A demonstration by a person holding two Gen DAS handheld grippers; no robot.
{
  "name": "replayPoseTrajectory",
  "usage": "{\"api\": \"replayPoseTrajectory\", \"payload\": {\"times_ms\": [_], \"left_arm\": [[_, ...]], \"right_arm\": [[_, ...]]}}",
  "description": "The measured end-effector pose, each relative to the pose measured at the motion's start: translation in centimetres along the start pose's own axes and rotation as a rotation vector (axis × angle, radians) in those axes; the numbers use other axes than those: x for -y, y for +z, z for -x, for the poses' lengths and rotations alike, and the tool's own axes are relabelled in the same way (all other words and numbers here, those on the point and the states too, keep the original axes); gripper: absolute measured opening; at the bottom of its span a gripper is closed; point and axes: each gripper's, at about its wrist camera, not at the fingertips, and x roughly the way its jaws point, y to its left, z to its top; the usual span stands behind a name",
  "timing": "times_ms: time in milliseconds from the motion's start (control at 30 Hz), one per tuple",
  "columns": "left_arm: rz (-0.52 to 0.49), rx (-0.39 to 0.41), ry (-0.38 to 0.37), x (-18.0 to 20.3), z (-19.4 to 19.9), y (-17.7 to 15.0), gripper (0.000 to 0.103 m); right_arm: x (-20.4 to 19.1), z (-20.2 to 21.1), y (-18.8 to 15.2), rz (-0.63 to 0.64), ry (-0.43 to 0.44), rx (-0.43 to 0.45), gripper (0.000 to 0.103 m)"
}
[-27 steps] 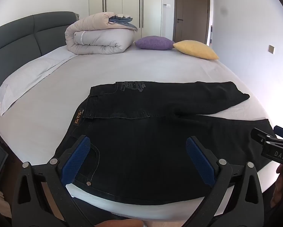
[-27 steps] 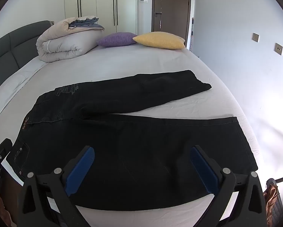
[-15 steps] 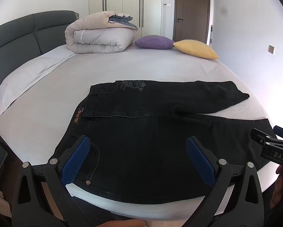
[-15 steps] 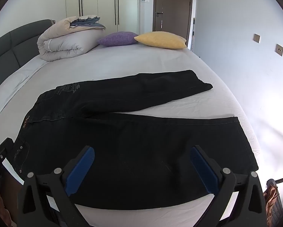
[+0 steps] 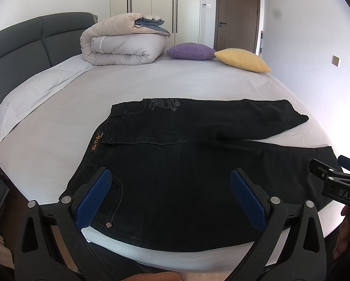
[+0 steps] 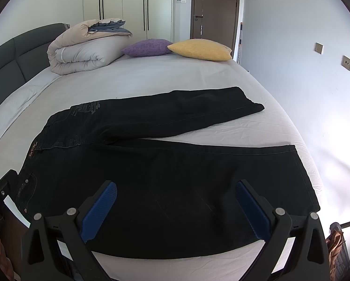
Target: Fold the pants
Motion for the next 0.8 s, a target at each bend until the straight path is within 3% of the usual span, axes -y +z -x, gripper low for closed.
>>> {"api": "replayPoseTrajectory", "payload": {"times_ms": [800], "left_arm": [[0.001,-0.003,-0.001,0.0,0.0,0.0,0.103]], "right_arm": [[-1.1,0.1,0.0,0.007,0.0,0.001,0.103]]}}
